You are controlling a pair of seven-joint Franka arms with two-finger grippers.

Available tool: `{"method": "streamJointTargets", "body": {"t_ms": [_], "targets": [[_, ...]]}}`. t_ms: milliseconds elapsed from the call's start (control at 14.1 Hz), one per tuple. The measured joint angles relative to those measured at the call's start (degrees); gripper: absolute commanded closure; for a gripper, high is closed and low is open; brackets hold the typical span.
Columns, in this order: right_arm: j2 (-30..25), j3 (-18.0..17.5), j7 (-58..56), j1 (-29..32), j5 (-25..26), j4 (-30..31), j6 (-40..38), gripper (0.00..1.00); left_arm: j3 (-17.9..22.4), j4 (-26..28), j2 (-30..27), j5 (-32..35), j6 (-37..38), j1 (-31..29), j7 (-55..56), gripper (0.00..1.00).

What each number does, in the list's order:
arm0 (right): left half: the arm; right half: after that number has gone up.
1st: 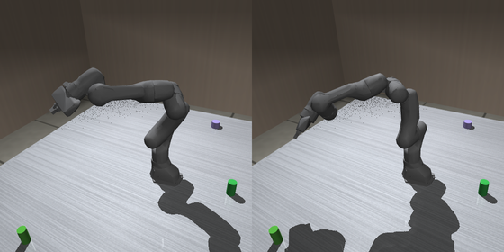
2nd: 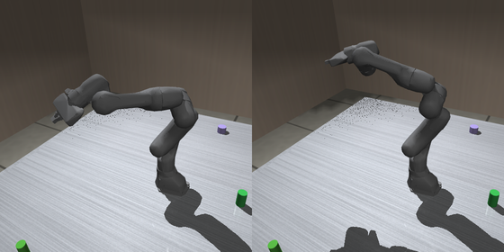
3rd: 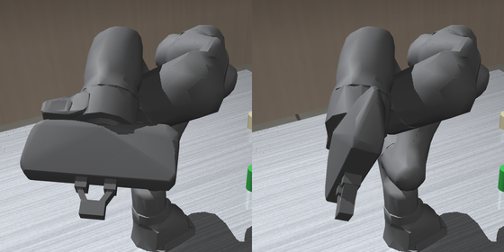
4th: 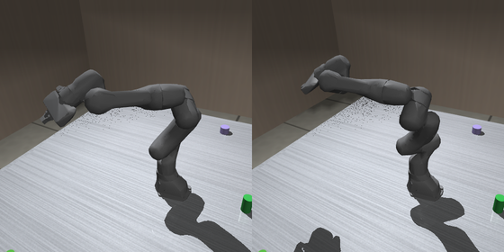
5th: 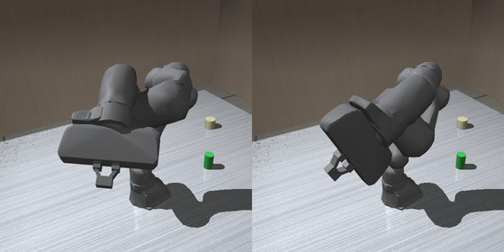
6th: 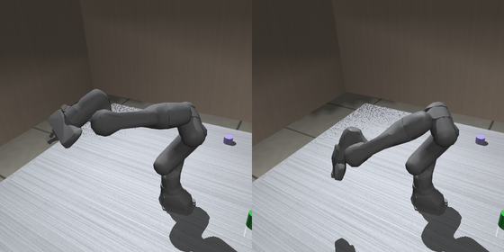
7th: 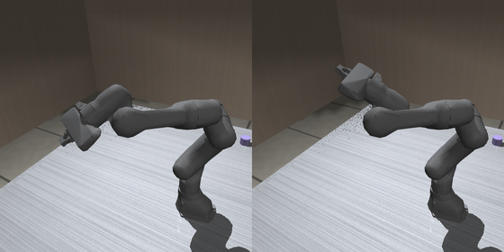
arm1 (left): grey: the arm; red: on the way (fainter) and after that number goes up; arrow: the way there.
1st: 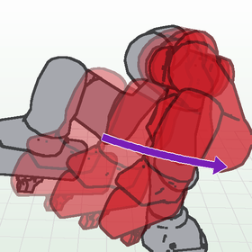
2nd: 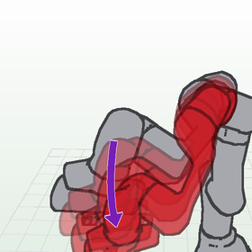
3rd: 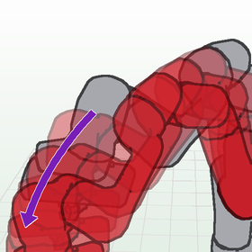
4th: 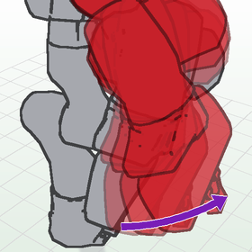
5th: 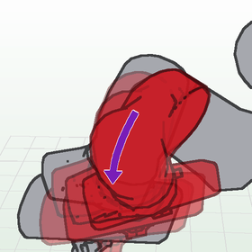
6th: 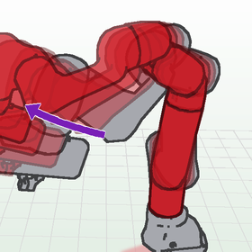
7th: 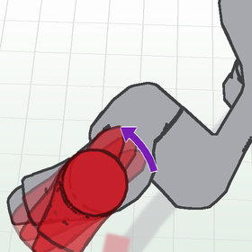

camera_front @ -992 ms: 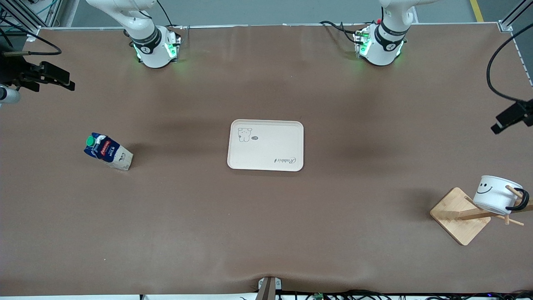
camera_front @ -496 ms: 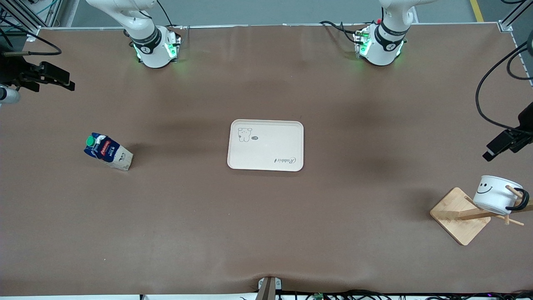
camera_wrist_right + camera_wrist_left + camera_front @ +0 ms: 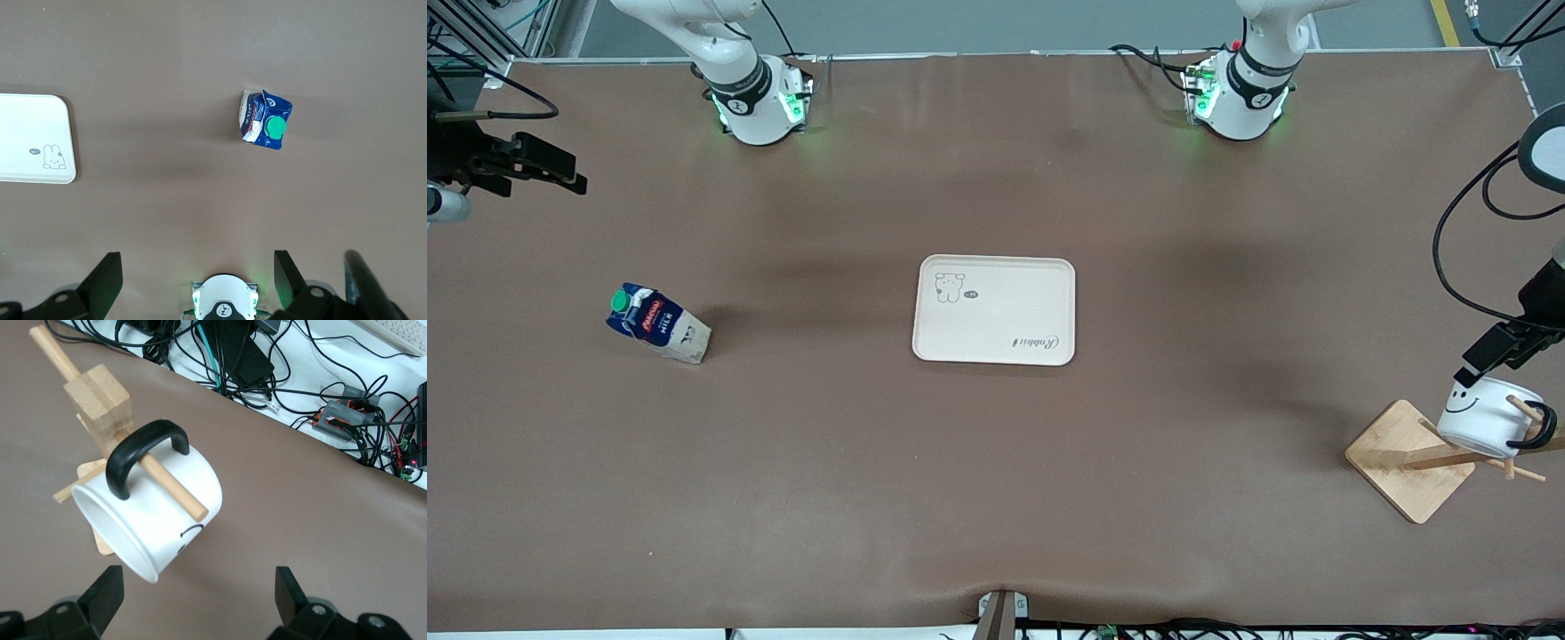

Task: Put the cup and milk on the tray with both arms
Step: 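Grasp the mug handle with the left gripper while the right gripper lowers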

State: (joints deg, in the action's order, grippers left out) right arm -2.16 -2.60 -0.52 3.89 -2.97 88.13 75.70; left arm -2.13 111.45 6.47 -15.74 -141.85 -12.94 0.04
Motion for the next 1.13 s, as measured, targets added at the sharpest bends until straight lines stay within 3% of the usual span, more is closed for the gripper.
{"method": "streamJointTargets", "body": {"t_ms": [425,638,1133], "targets": [[1.82,0.07,-0.02,0.03,-0.01,0.00,0.18,0.00,0.01,-0.10,1.38,-1.60,-2.30,-1.30,-3.09,0.10],[2.73,0.06,-0.03,0.04,0.00,0.03,0.17,0.00,-0.02,-0.13,2.66,-2.25,-4.21,-1.30,-3.45,0.17],[9.54,0.23,-0.01,1.08,0.08,0.09,0.44,0.00,-0.27,-0.86,3.61,-2.40,-4.79,-1.27,-3.78,0.23]]}}
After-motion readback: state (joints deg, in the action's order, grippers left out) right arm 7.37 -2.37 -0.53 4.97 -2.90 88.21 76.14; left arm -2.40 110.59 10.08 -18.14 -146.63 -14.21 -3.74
